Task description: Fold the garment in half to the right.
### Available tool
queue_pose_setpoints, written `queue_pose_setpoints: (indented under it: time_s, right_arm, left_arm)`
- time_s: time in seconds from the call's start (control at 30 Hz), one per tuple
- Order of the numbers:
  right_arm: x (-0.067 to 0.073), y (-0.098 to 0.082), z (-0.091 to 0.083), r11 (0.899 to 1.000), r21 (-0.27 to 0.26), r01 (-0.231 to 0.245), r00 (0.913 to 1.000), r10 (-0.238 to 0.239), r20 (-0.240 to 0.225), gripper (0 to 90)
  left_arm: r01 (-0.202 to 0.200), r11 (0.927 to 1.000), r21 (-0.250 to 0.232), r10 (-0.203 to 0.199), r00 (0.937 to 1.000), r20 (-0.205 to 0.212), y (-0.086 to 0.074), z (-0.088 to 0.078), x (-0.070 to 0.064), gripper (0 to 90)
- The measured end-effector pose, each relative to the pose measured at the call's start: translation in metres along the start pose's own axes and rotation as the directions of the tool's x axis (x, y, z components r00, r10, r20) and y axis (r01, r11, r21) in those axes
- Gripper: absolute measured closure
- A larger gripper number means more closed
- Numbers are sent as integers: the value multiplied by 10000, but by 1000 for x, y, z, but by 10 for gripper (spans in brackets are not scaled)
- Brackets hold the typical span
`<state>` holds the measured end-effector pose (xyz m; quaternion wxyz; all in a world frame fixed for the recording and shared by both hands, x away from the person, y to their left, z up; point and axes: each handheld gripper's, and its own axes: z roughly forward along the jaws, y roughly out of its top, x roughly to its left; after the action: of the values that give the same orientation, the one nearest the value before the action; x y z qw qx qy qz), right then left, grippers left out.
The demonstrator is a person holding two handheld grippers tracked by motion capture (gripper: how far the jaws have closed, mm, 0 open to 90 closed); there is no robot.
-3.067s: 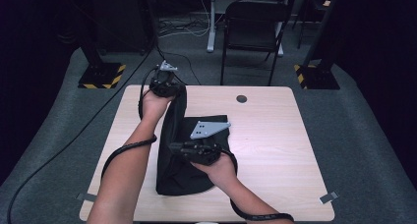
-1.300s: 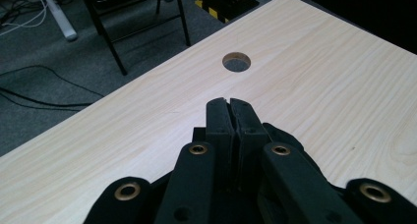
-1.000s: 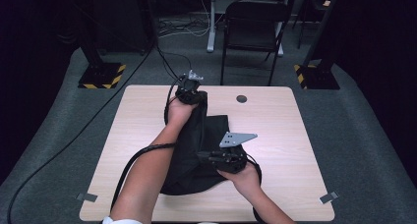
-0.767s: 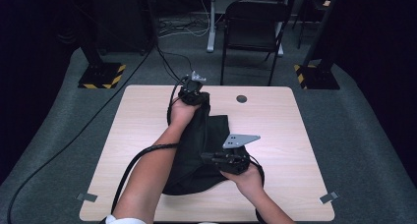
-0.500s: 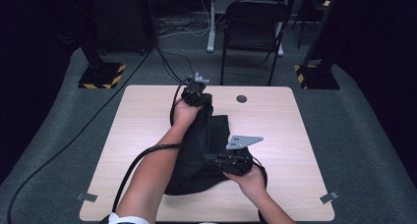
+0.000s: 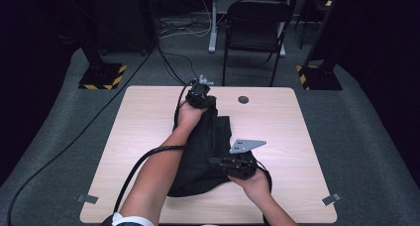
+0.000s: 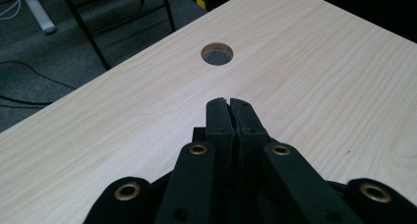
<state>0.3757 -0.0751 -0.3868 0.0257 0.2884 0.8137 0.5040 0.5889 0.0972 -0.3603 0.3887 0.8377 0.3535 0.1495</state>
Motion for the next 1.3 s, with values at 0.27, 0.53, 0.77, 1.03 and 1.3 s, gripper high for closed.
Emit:
queue_pose_setpoints:
  time_s: [0.27,0.53,0.77,1.03,1.3]
  right_arm:
    - [-2,-5,2,9998,197,-30,10000,29,66,871]
    - [-6,-11,2,9993,321,-177,9998,173,134,871]
    - [-8,-17,4,9984,508,-249,9996,240,175,870]
    - [-10,-23,6,9966,768,-293,9993,274,260,870]
    - [-14,-30,5,9944,974,-406,9986,370,390,869]
  left_arm:
    - [-13,9999,100,11,9999,126,-2,8,-3,869]
    - [21,9999,159,-24,9998,185,-5,15,-4,869]
    - [11,9997,260,-18,9996,287,-9,23,-7,869]
    - [21,9995,323,-33,9992,390,-14,32,-9,869]
    - [10,9988,493,-29,9993,380,-17,39,-11,868]
